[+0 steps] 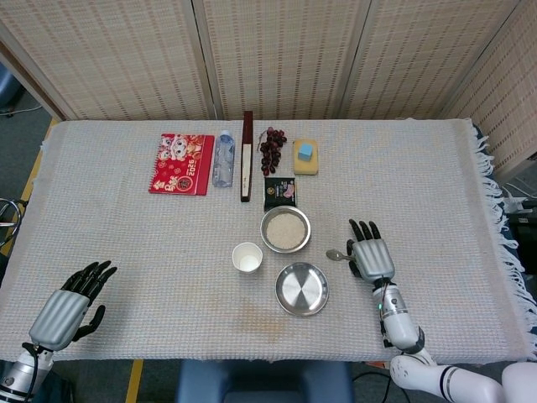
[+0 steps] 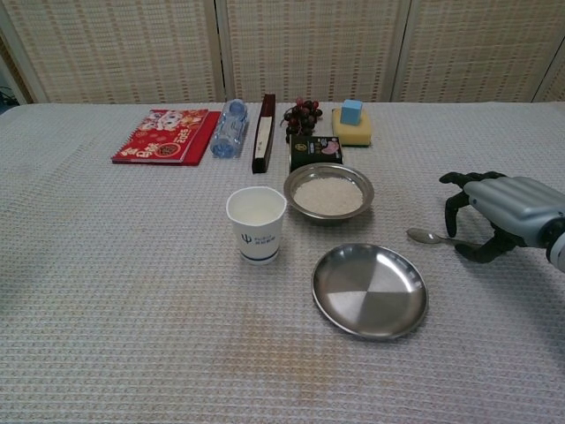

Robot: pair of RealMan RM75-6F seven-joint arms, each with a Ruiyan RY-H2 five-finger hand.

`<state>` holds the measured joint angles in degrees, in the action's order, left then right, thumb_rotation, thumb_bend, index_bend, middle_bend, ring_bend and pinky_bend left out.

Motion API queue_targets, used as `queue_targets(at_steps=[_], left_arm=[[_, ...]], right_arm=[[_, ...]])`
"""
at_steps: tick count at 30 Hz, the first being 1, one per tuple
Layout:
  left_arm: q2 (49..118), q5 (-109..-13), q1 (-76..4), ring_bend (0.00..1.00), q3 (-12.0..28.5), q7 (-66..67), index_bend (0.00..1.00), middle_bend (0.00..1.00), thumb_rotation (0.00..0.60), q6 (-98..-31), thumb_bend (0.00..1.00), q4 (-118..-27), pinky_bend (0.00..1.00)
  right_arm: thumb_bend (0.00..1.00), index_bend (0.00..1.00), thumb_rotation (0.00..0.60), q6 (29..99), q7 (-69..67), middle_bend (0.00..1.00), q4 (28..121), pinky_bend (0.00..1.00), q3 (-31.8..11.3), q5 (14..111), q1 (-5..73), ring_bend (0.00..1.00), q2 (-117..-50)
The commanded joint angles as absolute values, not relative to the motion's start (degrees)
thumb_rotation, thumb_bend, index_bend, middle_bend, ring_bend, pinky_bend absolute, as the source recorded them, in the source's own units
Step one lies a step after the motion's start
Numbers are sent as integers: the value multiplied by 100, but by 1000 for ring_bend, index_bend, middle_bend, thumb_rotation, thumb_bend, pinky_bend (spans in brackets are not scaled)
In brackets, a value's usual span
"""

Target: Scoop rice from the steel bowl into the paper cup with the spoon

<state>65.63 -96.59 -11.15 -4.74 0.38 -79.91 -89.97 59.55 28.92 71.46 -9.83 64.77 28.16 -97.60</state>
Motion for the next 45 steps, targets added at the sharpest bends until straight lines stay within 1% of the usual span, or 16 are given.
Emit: queue_targets(at_steps=[1,16,21,26,31,35,38,40,45], left_arm=[[6565,-9651,-1119,0,-471,38,0,0,600,-7982,559,-8996,155],[6570,-9630,-1129,0,-469,56,0,0,600,-7951,559,-8995,155],[6564,-9648,-1122,0,-477,58,0,0,600,-7970,559,-9006,155],[6559,-9634,-1119,0,-475,51,0,0,600,-7967,559,-9003,155],[6553,-9635,-1119,0,-475,38,0,0,600,-7969,558,-9005,155],[6552,-9638,-1119,0,-478,36,0,0,600,-7968,557,-9007,155],[6551,-9635,-1122,0,-479,37,0,0,600,-7959,558,-9005,155],[6550,-9637,-1122,0,-480,40,0,0,600,-7960,559,-9009,155],[6546,-9628,-1118,0,-483,52,0,0,600,-7953,560,-9019,156]], right_arm=[[305,509,600,5935,2897,0,7141,0,-985,6450,2842,0,-9762],[307,516,600,5917,2896,5,7130,0,-916,6357,2906,0,-9767],[309,535,600,5966,2857,31,7135,0,-892,6402,2914,0,-9772],[327,612,600,6082,2714,134,6993,0,-849,6587,2919,0,-9844],[327,640,600,6054,2693,221,6901,0,-827,6591,2931,0,-9886],[327,650,600,6057,2687,257,6879,1,-820,6602,2932,0,-9900],[331,675,600,6070,2716,323,6814,41,-792,6637,2940,3,-9931],[337,698,600,6174,2805,365,6754,70,-793,6663,2933,28,-9983],[349,800,600,6372,2895,479,6645,123,-807,6725,2904,123,-10103]])
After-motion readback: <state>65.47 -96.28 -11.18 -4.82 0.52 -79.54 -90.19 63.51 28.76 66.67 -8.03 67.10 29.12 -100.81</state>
